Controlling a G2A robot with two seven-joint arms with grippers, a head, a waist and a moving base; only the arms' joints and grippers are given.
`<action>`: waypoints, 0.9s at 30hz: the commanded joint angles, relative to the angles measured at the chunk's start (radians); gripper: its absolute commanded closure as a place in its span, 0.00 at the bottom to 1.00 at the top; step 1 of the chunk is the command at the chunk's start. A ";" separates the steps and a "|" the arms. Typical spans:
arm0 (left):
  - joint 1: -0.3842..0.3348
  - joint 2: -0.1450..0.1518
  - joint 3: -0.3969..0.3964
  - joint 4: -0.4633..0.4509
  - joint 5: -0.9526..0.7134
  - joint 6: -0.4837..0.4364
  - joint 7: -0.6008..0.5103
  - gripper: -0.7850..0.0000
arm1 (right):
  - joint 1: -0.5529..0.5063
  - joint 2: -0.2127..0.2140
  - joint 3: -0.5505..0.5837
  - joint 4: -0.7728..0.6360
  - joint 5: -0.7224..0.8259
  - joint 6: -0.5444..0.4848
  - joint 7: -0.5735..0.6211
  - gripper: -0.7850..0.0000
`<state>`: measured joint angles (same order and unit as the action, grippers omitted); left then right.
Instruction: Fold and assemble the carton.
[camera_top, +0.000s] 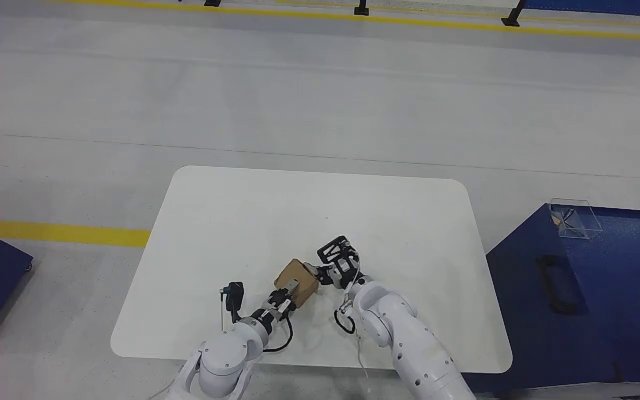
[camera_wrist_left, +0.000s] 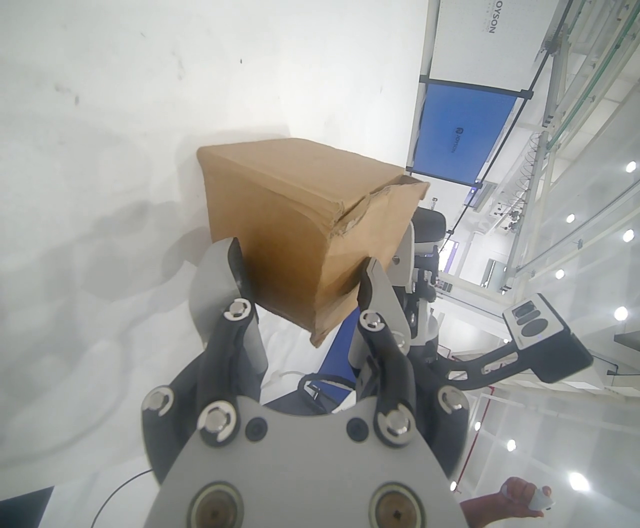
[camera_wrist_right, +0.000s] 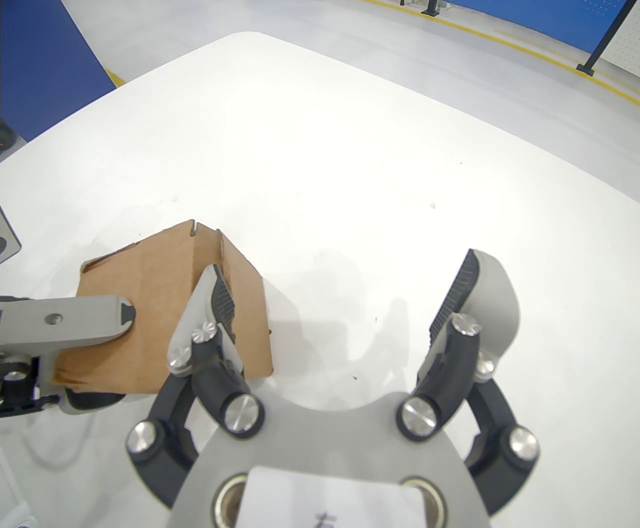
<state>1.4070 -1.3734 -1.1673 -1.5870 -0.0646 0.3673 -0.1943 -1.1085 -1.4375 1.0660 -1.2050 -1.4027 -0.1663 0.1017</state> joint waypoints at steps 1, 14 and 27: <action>0.000 0.000 0.001 0.000 0.001 -0.002 0.000 0.51 | -0.001 0.000 0.002 -0.004 0.004 -0.005 -0.004 0.00; -0.012 -0.002 0.006 0.014 -0.007 0.012 0.012 0.51 | 0.000 0.006 0.034 -0.018 0.026 -0.004 -0.010 0.00; -0.015 -0.003 0.009 0.015 -0.010 0.017 0.016 0.51 | 0.011 0.002 -0.005 -0.018 0.014 -0.043 -0.001 0.00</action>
<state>1.3920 -1.3764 -1.1590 -1.5717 -0.0751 0.3848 -0.1783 -1.1030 -1.4346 1.0639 -1.2304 -1.3902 -0.2111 0.0980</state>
